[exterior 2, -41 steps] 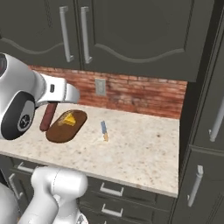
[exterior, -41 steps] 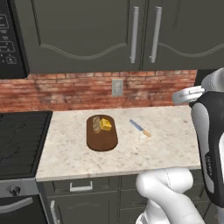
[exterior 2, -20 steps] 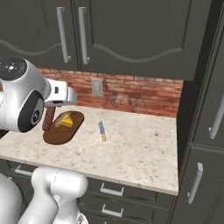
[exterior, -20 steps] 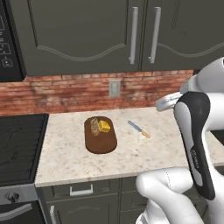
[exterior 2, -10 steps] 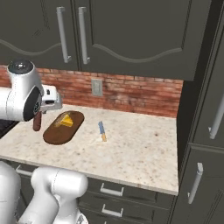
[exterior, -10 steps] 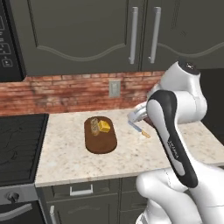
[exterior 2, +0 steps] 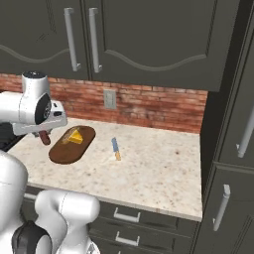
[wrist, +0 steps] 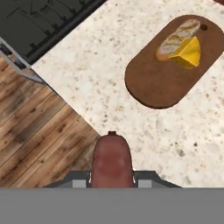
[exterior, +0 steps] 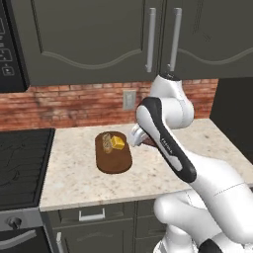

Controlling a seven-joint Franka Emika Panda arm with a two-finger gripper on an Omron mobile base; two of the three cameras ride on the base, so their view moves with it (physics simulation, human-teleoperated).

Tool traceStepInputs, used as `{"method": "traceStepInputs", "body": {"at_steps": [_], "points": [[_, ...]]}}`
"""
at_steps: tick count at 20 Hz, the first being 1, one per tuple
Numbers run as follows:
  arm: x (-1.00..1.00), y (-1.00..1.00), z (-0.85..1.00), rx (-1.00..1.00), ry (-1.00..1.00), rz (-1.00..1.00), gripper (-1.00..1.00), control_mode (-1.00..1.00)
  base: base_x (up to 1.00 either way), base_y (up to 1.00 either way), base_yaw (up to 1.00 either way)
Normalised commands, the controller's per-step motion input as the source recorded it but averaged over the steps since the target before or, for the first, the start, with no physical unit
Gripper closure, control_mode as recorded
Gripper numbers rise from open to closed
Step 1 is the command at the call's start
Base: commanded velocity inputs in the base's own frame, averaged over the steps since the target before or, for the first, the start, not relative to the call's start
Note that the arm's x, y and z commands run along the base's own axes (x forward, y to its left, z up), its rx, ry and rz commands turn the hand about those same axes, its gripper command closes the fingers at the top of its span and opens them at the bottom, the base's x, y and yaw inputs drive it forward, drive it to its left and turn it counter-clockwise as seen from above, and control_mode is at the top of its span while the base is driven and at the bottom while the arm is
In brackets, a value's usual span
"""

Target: Retrieve the sausage and cheese from the fridge and place them on the cutting board on the counter.

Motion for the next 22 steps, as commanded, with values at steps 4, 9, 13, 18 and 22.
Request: {"method": "traceStepInputs", "body": {"at_steps": [4,9,13,18,22], "points": [[0.56,0.24,-0.53,-0.19,0.01,0.21,1.0,-1.0,0.0,0.0,0.0],[0.63,0.25,-0.3,-0.08,0.0,0.15,1.0,-1.0,0.0,0.0,0.0],[0.57,0.24,-0.55,-0.09,-0.03,0.11,1.0,-1.0,0.0,0.0,0.0],[0.51,0.25,-0.6,-0.06,-0.02,0.09,1.0,-1.0,0.0,0.0,0.0],[0.53,0.1,-0.34,0.0,0.0,0.06,1.0,-1.0,0.0,0.0,0.0]]}}
